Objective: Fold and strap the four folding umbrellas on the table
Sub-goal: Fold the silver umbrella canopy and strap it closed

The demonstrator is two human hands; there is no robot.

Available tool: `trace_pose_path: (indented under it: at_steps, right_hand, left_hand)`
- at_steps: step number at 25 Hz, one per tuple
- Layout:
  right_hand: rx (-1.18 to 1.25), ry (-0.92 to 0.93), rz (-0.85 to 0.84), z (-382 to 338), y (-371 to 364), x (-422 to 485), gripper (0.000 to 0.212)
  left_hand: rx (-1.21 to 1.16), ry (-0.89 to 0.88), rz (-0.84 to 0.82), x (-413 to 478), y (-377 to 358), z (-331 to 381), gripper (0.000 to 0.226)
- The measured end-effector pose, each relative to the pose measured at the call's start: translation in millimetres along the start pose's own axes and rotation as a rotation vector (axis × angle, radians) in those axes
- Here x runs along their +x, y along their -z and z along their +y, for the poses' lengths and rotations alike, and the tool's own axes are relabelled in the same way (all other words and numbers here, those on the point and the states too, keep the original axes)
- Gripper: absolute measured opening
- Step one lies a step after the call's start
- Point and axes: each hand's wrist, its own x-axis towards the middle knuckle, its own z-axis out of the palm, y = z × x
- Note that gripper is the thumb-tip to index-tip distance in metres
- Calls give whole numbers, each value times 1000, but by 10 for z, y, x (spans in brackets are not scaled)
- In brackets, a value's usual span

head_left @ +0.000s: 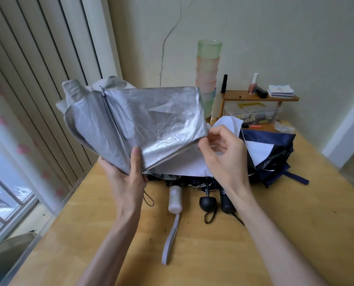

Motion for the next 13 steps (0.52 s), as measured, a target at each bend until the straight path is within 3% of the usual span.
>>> trace_pose_path:
  at_steps: [3,7,13]
  right_hand:
    - [46,-94,-9,15,-85,-17,12]
    - [72,-49,-45,85,-5,49,18]
    - [144,-118,-247,-7,198,132,23]
  left_hand:
    - [-19,-1,-25,-14,-7,0,48]
    - [-34,4,-1,27,16,4,52]
    - [-47,15,9,21,2,-20,45]
